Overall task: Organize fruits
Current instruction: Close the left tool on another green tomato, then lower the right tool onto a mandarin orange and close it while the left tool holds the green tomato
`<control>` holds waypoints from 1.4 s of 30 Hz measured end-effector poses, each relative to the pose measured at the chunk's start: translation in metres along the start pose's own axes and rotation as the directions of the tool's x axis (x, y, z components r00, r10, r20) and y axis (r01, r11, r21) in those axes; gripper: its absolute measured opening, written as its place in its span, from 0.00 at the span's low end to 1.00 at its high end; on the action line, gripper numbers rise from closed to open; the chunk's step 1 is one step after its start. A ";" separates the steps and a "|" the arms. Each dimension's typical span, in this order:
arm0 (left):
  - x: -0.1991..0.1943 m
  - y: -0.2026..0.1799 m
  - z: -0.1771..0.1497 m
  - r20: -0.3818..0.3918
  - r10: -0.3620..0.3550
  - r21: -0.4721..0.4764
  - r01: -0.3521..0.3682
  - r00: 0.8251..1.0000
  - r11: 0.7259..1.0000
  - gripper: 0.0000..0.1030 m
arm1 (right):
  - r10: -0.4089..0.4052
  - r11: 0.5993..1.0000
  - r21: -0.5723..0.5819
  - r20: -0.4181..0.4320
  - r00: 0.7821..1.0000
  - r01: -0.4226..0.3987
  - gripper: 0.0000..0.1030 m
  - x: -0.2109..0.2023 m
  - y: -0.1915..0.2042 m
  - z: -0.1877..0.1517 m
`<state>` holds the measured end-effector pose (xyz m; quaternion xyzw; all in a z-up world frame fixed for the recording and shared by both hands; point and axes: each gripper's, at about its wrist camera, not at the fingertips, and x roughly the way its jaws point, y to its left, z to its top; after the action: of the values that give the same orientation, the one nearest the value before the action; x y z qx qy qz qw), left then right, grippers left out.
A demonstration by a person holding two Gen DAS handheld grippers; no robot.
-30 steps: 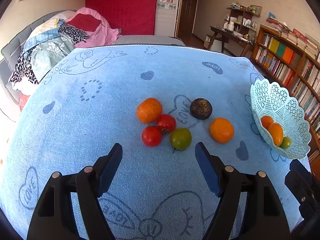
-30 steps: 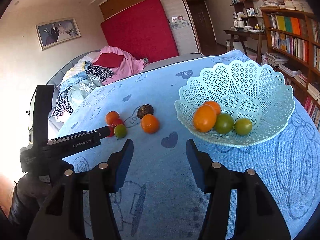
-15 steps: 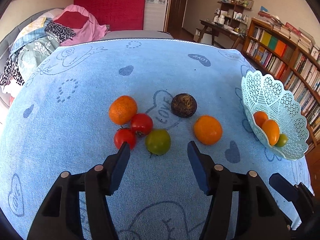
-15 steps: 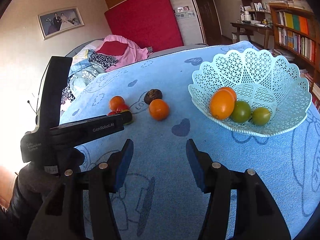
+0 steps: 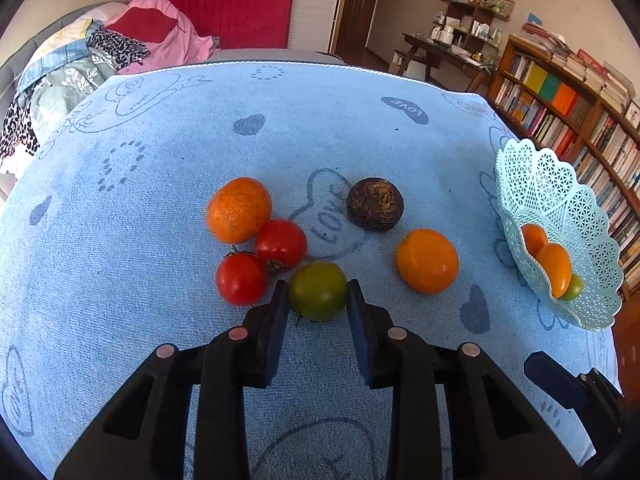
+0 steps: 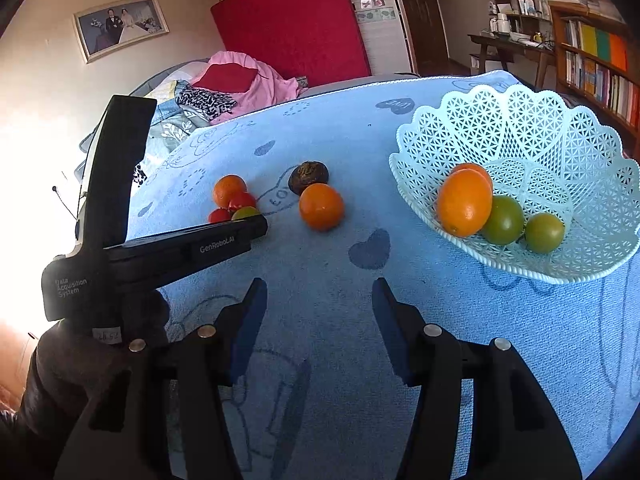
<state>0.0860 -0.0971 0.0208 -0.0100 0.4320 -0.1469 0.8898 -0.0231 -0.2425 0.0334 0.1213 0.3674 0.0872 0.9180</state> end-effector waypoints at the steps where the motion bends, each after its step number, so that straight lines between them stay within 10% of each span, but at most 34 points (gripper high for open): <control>1: -0.002 0.001 -0.001 0.002 -0.002 -0.001 0.002 1.000 1.000 0.29 | 0.001 1.000 -0.004 -0.004 1.000 -0.001 0.55 0.002 0.001 0.002; 30: -0.037 0.054 -0.027 0.069 0.021 -0.077 -0.016 0.997 0.997 0.29 | -0.230 0.954 -0.203 -0.013 0.973 0.223 0.44 0.095 0.034 0.047; 42: -0.039 0.054 -0.027 0.078 0.002 -0.083 0.004 0.997 0.997 0.29 | -0.204 0.961 -0.195 -0.009 0.979 0.198 0.38 0.087 0.034 0.042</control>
<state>0.0562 -0.0319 0.0259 -0.0527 0.4028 -0.1288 0.9047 0.0663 -0.1949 0.0160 -0.0075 0.3809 0.0306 0.9241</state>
